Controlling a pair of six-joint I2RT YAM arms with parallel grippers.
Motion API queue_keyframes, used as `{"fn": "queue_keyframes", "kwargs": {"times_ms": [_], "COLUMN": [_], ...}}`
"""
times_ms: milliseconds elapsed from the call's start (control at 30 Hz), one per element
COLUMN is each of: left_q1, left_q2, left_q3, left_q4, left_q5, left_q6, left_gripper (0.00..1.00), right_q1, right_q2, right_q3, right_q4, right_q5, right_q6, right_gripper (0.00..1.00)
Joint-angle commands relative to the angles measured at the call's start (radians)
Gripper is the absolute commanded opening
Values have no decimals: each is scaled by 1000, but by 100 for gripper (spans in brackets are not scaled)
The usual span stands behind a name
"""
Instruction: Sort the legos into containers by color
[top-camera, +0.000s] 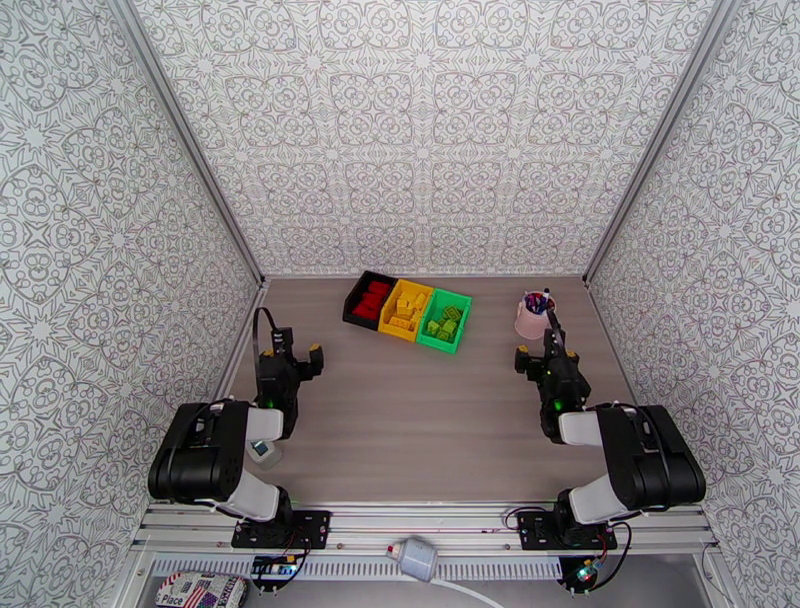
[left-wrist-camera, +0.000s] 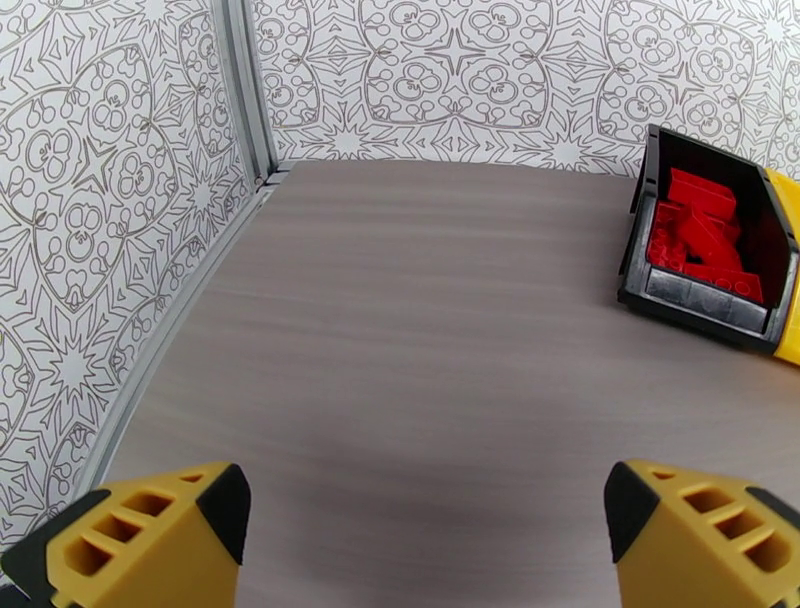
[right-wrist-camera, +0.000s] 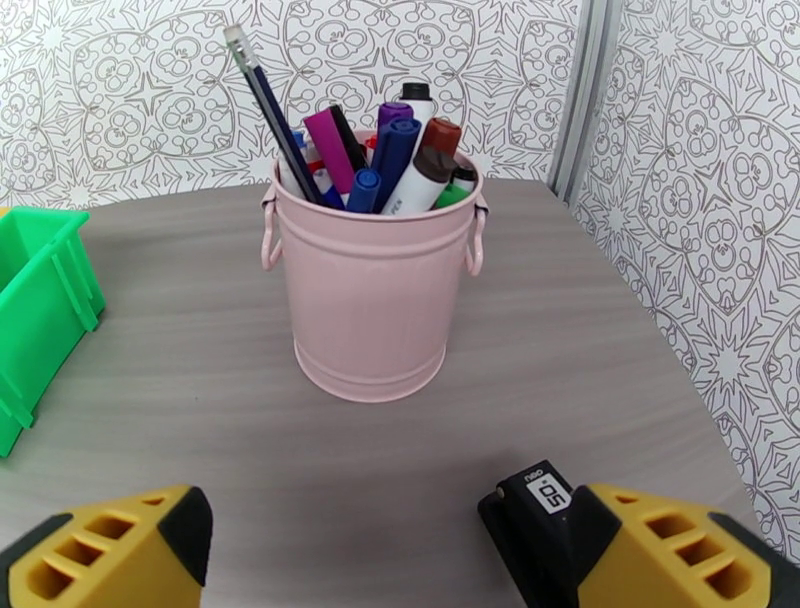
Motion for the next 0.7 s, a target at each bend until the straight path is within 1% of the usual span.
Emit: {"fn": "queue_keyframes", "kwargs": {"times_ms": [0, 367, 533, 633, 667], "left_q1": [-6, -6, -7, 1, 3], "left_q2": [-5, -5, -5, -4, -5], "left_q3": [10, 13, 13, 17, 16], "left_q4": [-1, -4, -5, -11, -14], "left_q5": [-34, -36, -36, -22, -16], "left_q6": [25, 24, 24, 21, 21], "left_gripper": [99, 99, 99, 99, 99], "right_q1": [-4, -4, -11, -13, -11], "right_q2": [-2, -1, 12, 0, -4], "right_q3": [13, 14, 46, 25, 21], "right_q4": [17, 15, -33, -6, -1], "right_q5": [14, 13, -48, -50, -69], "right_q6": [15, 16, 9, 1, -8], "right_gripper": [99, 99, 99, 99, 99]}}
